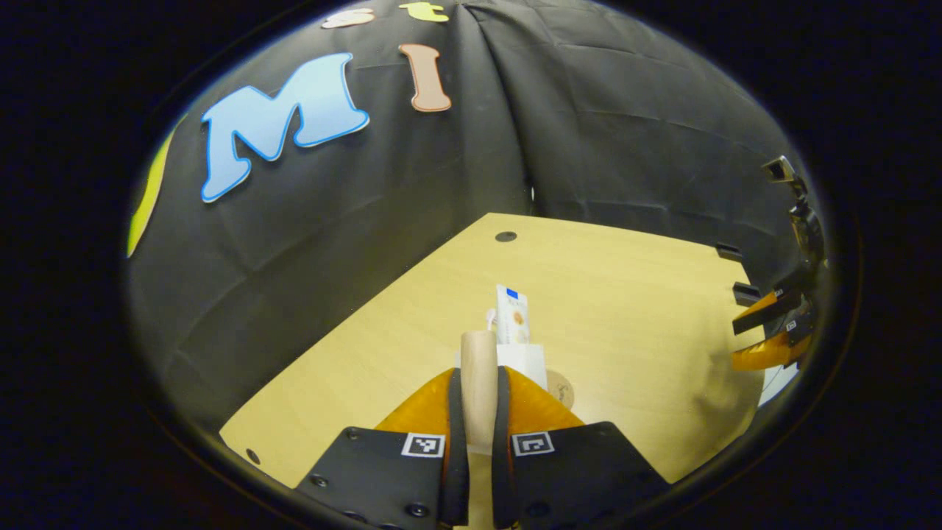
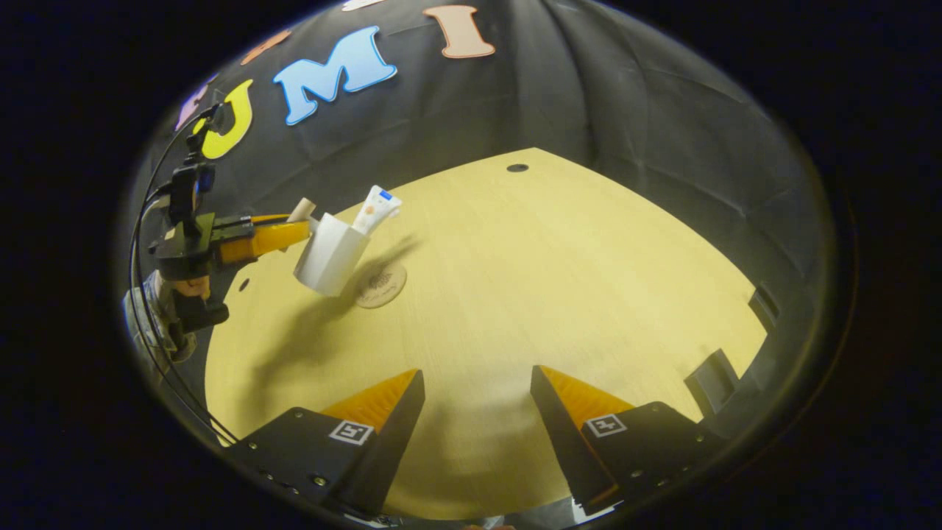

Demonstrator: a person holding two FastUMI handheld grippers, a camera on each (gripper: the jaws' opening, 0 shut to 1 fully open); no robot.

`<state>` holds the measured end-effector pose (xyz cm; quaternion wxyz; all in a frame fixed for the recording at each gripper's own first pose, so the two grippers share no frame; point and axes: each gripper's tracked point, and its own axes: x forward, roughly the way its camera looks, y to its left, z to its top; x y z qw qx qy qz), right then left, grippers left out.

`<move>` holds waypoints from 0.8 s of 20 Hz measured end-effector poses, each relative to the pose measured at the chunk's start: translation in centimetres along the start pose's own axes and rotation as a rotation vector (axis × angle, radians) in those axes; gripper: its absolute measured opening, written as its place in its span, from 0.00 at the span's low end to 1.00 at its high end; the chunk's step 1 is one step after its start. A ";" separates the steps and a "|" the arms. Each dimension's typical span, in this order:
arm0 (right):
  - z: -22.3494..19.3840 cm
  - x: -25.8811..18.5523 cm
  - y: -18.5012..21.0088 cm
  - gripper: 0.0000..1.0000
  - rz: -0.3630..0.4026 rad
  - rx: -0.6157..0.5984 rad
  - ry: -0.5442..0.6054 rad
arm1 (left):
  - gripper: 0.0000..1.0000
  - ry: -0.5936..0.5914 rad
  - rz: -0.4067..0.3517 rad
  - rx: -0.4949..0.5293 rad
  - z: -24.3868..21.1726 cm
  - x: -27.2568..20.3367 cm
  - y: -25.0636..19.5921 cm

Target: Put the toothbrush and toothpaste on the desktop into the cup, then pick up the cup and place it on the coaster on the desktop.

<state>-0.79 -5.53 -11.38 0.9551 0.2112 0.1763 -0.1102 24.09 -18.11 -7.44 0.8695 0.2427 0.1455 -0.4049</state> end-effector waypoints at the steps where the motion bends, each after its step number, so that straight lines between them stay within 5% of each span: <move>1: 0.2 0.0 -0.2 0.89 -0.003 0.003 -0.001 | 0.19 -0.006 -0.009 -0.005 0.6 0.7 -0.4; 16: 1.2 -0.1 -2.4 0.89 -0.052 0.050 -0.012 | 0.19 -0.036 -0.080 -0.048 2.7 6.8 -3.5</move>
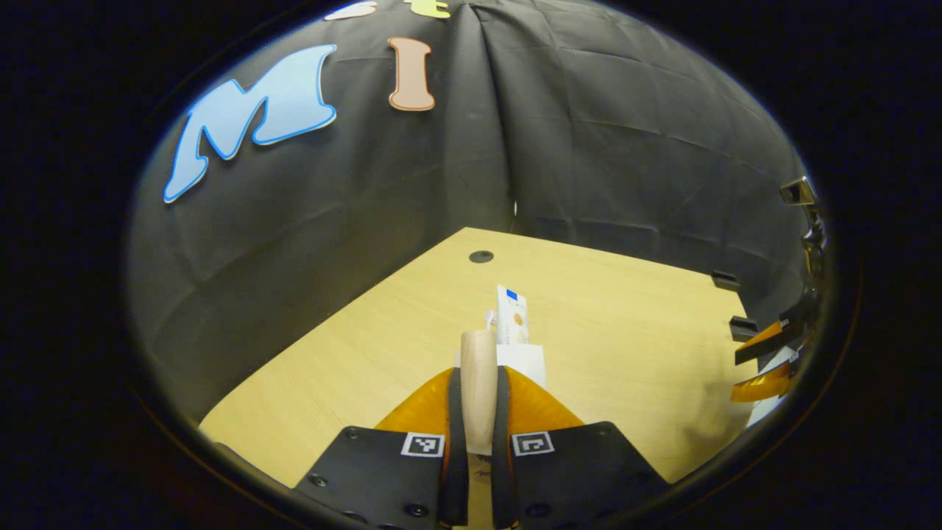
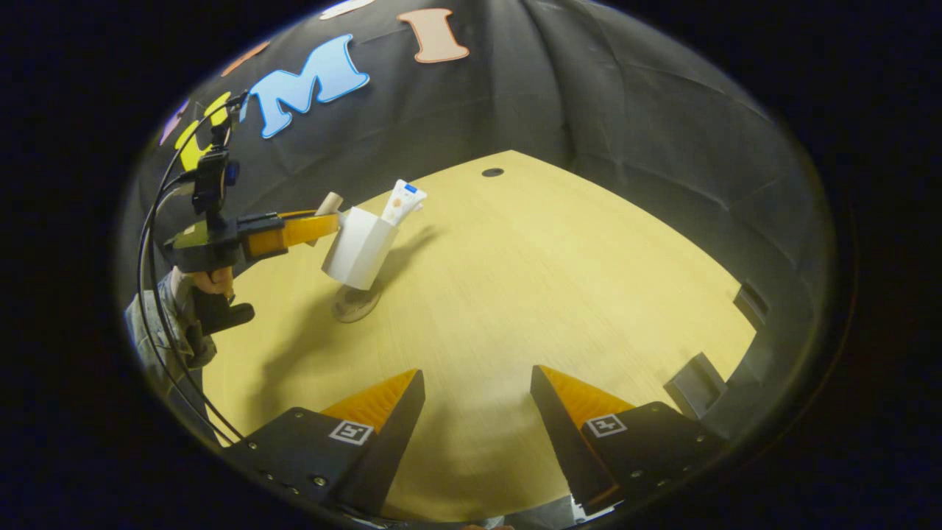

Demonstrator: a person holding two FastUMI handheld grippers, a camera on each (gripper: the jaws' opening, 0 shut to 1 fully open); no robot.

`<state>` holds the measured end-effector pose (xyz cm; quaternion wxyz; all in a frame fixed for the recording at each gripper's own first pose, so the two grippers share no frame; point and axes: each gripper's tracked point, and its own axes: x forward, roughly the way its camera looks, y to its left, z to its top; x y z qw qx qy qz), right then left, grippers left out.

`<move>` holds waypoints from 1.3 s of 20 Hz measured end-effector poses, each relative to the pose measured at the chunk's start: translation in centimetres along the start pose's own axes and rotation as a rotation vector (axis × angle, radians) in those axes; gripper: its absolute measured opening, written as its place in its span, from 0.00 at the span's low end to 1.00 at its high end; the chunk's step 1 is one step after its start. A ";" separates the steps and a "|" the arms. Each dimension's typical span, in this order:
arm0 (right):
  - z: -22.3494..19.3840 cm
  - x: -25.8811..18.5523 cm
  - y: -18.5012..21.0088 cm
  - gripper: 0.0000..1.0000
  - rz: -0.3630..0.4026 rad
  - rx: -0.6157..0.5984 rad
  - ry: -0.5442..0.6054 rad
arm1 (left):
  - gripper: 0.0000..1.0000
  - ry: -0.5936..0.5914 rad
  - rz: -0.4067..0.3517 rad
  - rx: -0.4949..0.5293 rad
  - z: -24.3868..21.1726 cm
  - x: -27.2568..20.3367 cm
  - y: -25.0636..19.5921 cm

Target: Put the toothbrush and toothpaste on the desktop into the cup, then pick up the cup and place it on the coaster on the desktop.

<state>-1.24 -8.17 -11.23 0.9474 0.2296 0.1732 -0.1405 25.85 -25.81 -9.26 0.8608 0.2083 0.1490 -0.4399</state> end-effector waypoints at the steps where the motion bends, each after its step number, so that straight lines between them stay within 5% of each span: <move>1: 0.1 -0.1 -0.1 0.89 -0.001 0.001 -0.003 | 0.19 0.001 -0.003 0.002 -0.2 0.0 -0.1; 14: -0.9 -1.8 0.8 0.89 0.013 -0.026 -0.017 | 0.19 -0.056 0.112 -0.025 -3.3 -3.7 -0.4; 20: -2.0 -2.7 1.6 0.89 0.030 -0.036 -0.021 | 0.30 -0.009 0.172 -0.079 -7.4 -5.8 0.1; 23: -2.4 -3.1 2.0 0.89 0.040 -0.048 -0.024 | 0.27 0.028 0.188 -0.085 -9.6 -6.5 0.1; 25: -2.5 -3.4 2.3 0.89 0.046 -0.052 -0.028 | 0.36 0.054 0.194 -0.097 -11.0 -6.6 -0.1; 26: -2.4 -3.5 2.5 0.89 0.048 -0.054 -0.031 | 0.30 0.061 0.193 -0.108 -11.6 -6.8 -0.2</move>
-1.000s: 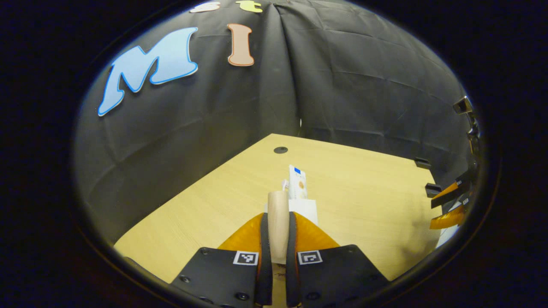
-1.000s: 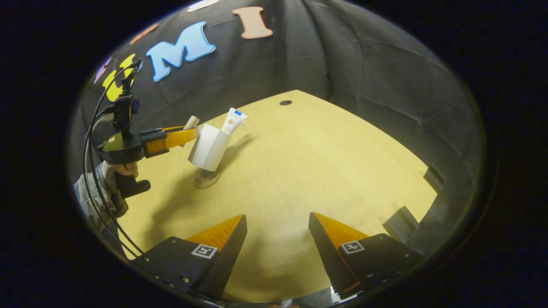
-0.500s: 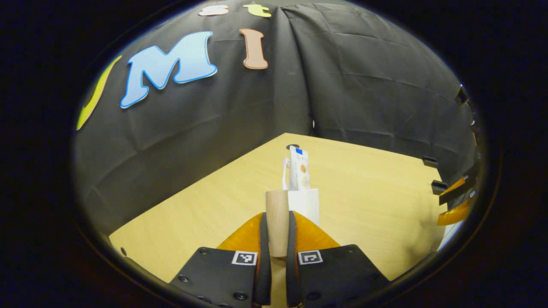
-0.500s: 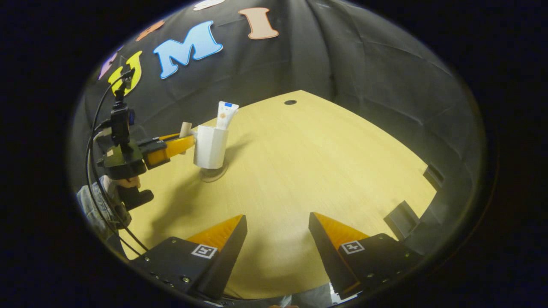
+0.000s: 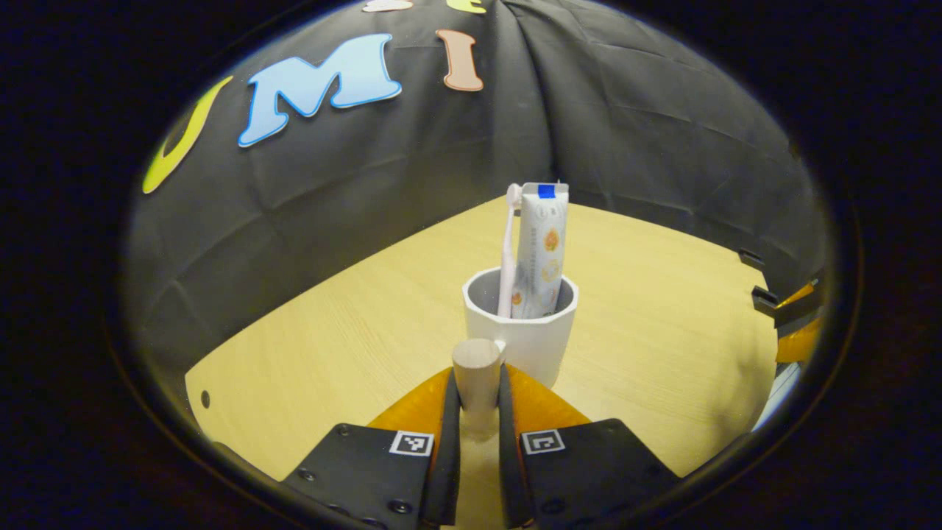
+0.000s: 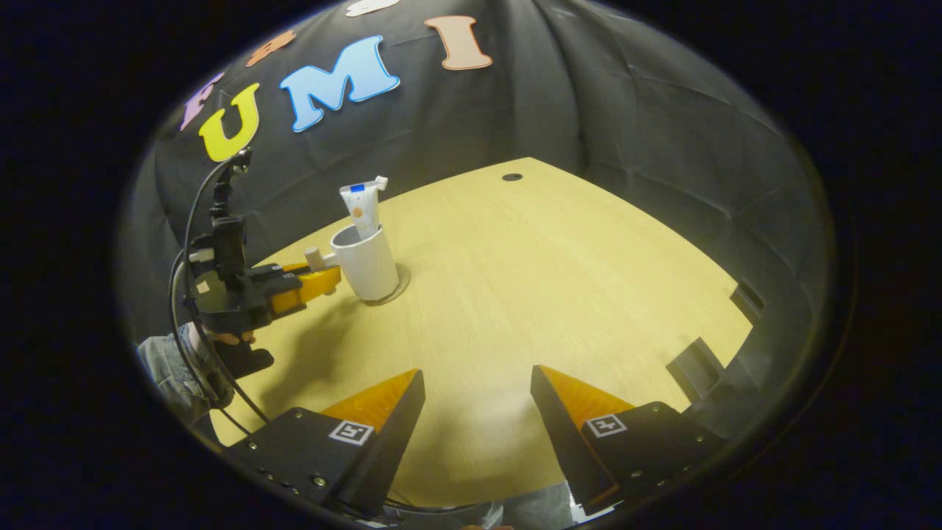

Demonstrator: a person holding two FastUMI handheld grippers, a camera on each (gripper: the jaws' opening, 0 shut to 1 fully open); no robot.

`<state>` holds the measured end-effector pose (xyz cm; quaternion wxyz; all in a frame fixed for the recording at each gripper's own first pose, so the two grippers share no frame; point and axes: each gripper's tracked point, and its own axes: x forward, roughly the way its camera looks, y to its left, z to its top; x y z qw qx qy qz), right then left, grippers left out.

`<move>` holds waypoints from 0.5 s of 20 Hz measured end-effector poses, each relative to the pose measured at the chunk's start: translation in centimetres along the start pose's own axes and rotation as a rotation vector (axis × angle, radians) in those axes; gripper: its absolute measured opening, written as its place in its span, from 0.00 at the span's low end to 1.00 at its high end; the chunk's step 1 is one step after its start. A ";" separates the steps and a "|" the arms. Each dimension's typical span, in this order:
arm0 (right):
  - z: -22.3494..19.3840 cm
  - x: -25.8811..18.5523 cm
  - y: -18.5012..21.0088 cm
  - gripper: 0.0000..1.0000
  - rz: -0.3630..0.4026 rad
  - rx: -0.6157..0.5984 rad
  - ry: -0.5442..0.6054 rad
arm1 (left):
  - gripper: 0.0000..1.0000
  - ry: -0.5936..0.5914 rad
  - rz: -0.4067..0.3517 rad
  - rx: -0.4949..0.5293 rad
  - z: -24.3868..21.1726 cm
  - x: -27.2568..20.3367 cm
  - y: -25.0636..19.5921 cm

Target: Put the toothbrush and toothpaste on the desktop into the cup, then pick up the cup and place it on the coaster on the desktop.

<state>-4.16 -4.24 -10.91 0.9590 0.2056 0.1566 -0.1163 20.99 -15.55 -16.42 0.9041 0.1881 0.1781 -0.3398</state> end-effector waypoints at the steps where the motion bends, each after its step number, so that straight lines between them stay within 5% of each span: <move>1: 0.0 0.0 0.1 0.89 0.001 -0.004 -0.004 | 0.37 0.007 0.002 -0.010 -0.7 0.0 0.1; 5: 0.3 -0.2 0.5 0.89 0.009 -0.011 -0.018 | 0.32 -0.004 0.016 -0.029 -1.4 -0.7 0.0; 6: 0.6 -0.3 0.6 0.89 0.009 -0.014 -0.025 | 0.52 -0.004 0.018 -0.026 -1.3 -0.9 -0.1; 7: 0.8 -0.4 0.8 0.89 0.011 -0.018 -0.033 | 0.43 -0.006 0.016 -0.024 -1.3 -1.0 -0.1; 8: 1.2 -0.5 1.0 0.89 0.013 -0.025 -0.041 | 0.75 -0.013 0.023 -0.021 -1.1 -1.3 0.0; 10: 1.9 -0.7 1.4 0.89 0.021 -0.041 -0.061 | 0.95 -0.032 0.039 -0.024 -0.9 -2.0 0.3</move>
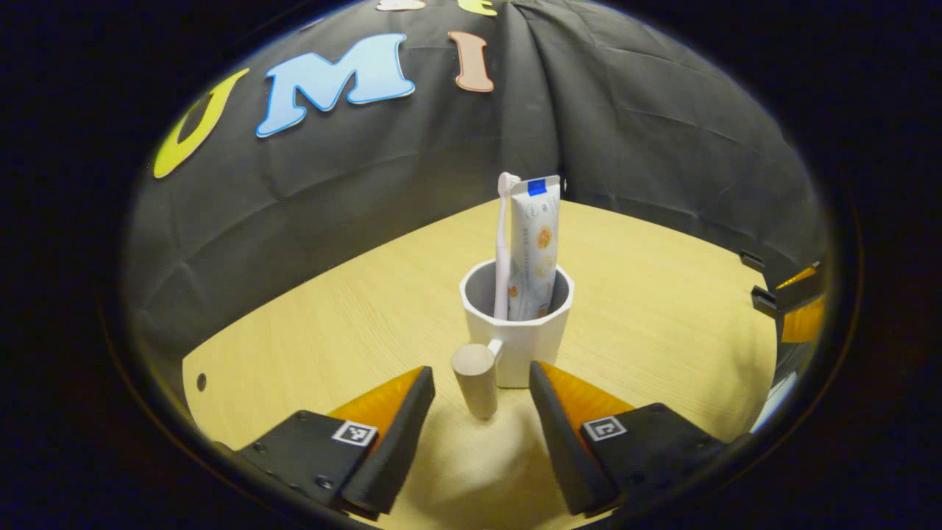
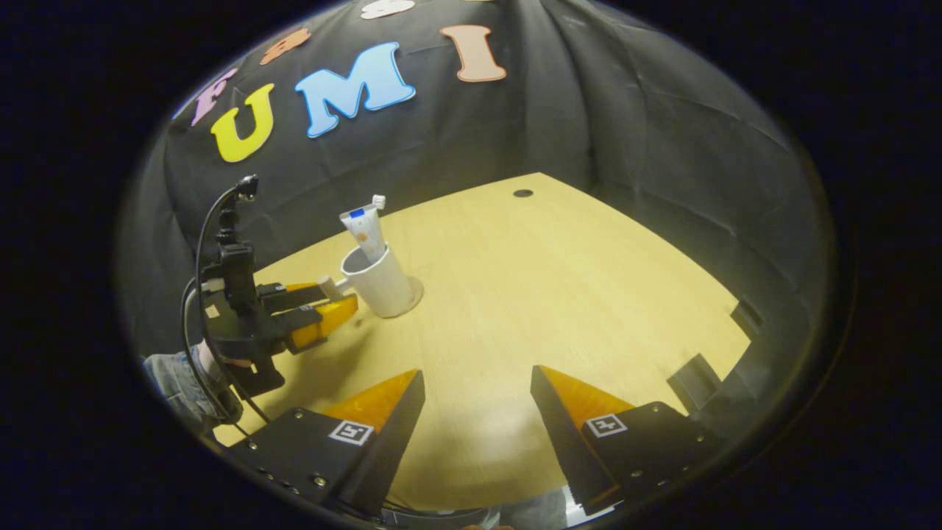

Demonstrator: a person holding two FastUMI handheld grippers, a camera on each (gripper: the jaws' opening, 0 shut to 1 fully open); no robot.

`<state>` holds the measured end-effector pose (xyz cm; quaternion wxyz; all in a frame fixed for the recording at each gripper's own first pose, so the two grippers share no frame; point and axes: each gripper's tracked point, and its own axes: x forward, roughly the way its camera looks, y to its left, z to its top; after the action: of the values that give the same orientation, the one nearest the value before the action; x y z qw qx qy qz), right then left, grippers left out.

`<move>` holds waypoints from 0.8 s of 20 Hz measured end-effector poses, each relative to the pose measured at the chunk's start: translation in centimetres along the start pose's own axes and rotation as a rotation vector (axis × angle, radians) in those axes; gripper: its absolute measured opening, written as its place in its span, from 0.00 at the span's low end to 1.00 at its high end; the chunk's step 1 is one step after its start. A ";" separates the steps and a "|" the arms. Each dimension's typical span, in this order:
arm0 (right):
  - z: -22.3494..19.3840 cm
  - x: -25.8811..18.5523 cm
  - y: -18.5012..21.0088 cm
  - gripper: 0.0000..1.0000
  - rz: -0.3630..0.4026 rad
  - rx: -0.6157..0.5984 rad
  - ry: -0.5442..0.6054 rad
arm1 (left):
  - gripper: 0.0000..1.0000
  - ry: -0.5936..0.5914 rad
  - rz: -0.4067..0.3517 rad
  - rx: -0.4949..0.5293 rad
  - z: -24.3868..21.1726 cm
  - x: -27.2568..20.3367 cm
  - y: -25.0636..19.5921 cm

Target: Put the toothbrush and toothpaste on the desktop into the cup, then pick up the cup and place it on the coaster on the desktop.

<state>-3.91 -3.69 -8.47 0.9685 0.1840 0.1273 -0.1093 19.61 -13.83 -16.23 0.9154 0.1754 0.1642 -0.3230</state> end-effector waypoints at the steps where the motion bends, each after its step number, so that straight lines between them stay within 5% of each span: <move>1: 0.6 0.1 0.3 0.89 0.007 -0.007 -0.013 | 1.00 -0.013 0.002 -0.004 0.3 -0.5 0.0; 10: 6.7 0.5 4.5 0.89 0.088 -0.065 -0.137 | 1.00 -0.098 0.120 -0.086 3.2 -7.1 2.0; 16: 11.0 -1.4 8.0 0.89 0.169 -0.108 -0.234 | 1.00 -0.203 0.201 -0.087 9.1 -14.3 2.2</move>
<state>-0.90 -0.43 4.50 0.9910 0.1274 0.0032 -0.0413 12.19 -8.47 -1.73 0.9618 0.1176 0.0664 -0.2382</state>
